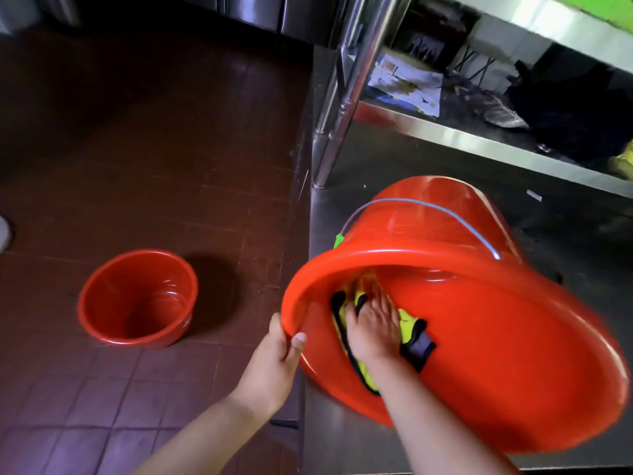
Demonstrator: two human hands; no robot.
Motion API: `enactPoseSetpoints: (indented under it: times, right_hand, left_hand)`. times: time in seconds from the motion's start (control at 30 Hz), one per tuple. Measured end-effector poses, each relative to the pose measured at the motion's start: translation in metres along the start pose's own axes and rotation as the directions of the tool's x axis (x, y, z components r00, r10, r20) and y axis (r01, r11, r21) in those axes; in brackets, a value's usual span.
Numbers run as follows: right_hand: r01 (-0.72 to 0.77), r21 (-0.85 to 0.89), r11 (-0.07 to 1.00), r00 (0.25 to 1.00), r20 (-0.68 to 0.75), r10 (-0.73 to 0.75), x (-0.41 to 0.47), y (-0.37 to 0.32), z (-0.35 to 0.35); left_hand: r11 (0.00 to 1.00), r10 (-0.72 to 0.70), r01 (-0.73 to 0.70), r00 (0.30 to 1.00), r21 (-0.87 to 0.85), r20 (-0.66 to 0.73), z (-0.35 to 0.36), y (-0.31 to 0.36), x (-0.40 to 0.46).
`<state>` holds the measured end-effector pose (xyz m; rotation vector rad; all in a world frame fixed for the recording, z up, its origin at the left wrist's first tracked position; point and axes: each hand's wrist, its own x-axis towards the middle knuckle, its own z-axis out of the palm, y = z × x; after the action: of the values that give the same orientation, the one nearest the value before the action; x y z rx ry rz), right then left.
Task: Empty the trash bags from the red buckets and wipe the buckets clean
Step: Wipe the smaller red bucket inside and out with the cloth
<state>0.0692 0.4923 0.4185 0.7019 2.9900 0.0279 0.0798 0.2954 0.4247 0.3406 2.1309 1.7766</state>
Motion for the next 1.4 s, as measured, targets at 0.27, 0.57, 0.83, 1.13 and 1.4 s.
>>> enactPoseSetpoints:
  times: [0.27,0.57,0.83,1.13,1.4]
  right_hand:
    - [-0.123,-0.058,0.991,0.990,0.063,0.127,0.074,0.020,0.001]
    - [-0.112,0.094,0.989,0.991,0.085,0.104,0.070,0.009,-0.001]
    - [0.181,0.191,0.965,0.983,-0.009,-0.183,-0.052,-0.025,-0.003]
    - [0.134,0.112,0.985,0.990,0.024,-0.137,0.010,0.021,0.003]
    - [-0.065,0.043,0.997,0.997,0.042,0.063,0.076,0.049,0.009]
  left_hand:
    - [0.990,0.060,-0.069,0.996,0.122,0.073,-0.020,0.008,0.031]
    - [0.999,-0.029,0.030,0.998,-0.021,0.052,0.001,0.000,0.024]
    - [1.000,0.020,-0.019,0.999,0.016,-0.028,0.009,0.003,0.024]
    - [0.942,0.245,-0.251,0.968,0.224,0.055,-0.026,0.024,0.030]
    - [0.957,0.265,-0.265,0.964,0.115,0.011,-0.031,0.024,0.040]
